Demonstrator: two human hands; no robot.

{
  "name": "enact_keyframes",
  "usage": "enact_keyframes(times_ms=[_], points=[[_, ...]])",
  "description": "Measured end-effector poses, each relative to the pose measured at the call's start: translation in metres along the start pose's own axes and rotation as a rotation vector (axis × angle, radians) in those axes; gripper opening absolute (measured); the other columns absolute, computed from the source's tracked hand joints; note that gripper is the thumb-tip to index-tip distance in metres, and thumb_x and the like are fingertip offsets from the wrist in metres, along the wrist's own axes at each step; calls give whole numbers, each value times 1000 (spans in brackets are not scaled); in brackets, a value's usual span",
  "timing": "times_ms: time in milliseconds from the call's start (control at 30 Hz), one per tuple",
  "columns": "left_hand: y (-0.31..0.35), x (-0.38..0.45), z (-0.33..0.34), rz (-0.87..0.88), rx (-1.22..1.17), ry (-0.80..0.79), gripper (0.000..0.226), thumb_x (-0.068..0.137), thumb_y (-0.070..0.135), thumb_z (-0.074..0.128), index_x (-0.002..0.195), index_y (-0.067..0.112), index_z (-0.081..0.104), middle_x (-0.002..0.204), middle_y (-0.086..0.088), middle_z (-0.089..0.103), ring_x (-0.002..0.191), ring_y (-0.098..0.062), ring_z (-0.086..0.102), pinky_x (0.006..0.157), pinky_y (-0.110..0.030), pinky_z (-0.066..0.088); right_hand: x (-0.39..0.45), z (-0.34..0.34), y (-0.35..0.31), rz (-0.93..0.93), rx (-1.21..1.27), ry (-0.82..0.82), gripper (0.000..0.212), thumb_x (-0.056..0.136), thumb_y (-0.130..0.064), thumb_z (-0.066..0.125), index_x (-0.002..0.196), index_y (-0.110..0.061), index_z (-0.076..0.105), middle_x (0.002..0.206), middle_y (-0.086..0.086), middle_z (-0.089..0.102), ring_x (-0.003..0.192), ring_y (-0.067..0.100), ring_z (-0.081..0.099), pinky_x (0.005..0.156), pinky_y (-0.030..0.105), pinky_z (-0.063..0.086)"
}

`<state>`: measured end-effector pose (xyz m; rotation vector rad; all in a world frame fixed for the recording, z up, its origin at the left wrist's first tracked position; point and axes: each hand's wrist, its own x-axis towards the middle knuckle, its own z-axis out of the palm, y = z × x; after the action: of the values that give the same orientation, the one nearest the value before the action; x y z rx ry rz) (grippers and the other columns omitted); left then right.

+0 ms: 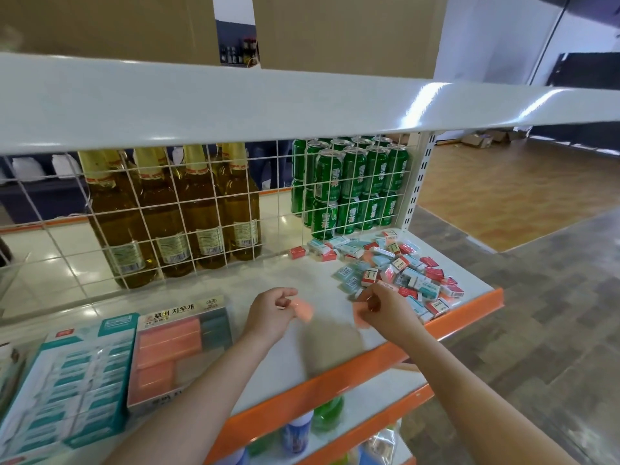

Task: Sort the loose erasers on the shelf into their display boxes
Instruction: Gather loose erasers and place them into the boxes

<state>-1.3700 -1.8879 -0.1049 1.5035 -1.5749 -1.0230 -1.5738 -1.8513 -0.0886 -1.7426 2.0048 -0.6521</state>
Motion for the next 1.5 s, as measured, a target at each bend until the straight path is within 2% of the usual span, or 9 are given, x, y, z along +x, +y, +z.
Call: enact_keyframes(times_ms=[100,200,300,433,833,1133,1267,1367,1500], points=[[1,-4,-1,-37,-120,2,31,88,-6,52,115,5,62,103,-10,58,81,-14,58,72,-18,50,3,3,-6,-6,54,23,16,82,-9,62,95,-17,58,88,-3,58,80,15,53,65,21,44],[1,-7,-2,-94,-229,12,26,88,-5,54,112,2,63,100,-13,62,86,-23,63,77,-24,51,4,6,-11,-21,184,18,18,83,-3,61,95,-16,57,83,0,57,78,18,56,73,29,49],[0,-8,-4,-115,-267,27,22,87,-5,56,107,1,64,95,-12,63,78,-18,61,64,-13,49,2,8,-18,-14,395,-12,26,85,7,54,100,-13,60,77,-1,53,72,16,59,78,29,54],[-3,-11,-7,-118,-299,53,20,87,-6,57,105,0,65,89,-10,63,70,-9,56,51,-2,42,2,14,-25,74,647,-23,23,87,11,50,99,-2,63,79,3,62,71,15,63,65,17,56],[-11,-22,-41,-69,-137,160,19,84,-6,59,98,3,69,74,2,59,72,-14,55,63,-15,44,4,34,-53,38,612,-44,19,85,7,52,91,-7,63,70,4,63,64,15,59,67,22,52],[-18,-42,-102,-28,85,299,18,89,7,58,101,15,68,96,7,60,86,-5,51,72,-16,41,-2,62,-105,-76,526,-123,17,84,3,56,84,-12,64,69,1,61,67,16,58,73,31,51],[-33,-54,-134,-73,230,363,20,89,12,59,107,15,67,113,1,64,97,-9,53,85,-21,39,-7,77,-133,-141,396,-171,17,87,-3,55,93,-13,67,78,-5,60,76,11,55,65,19,42],[-49,-63,-152,-102,330,345,20,88,12,59,107,18,66,116,1,63,97,-9,54,83,-20,40,-11,87,-150,-175,314,-183,17,88,-6,54,97,-10,69,87,-2,61,84,12,55,70,19,41],[-63,-74,-164,-127,406,282,20,87,11,60,104,19,67,111,2,64,91,-6,52,77,-20,39,-14,99,-165,-226,225,-229,18,87,-5,54,96,-8,70,87,-2,60,75,6,52,62,13,41]])
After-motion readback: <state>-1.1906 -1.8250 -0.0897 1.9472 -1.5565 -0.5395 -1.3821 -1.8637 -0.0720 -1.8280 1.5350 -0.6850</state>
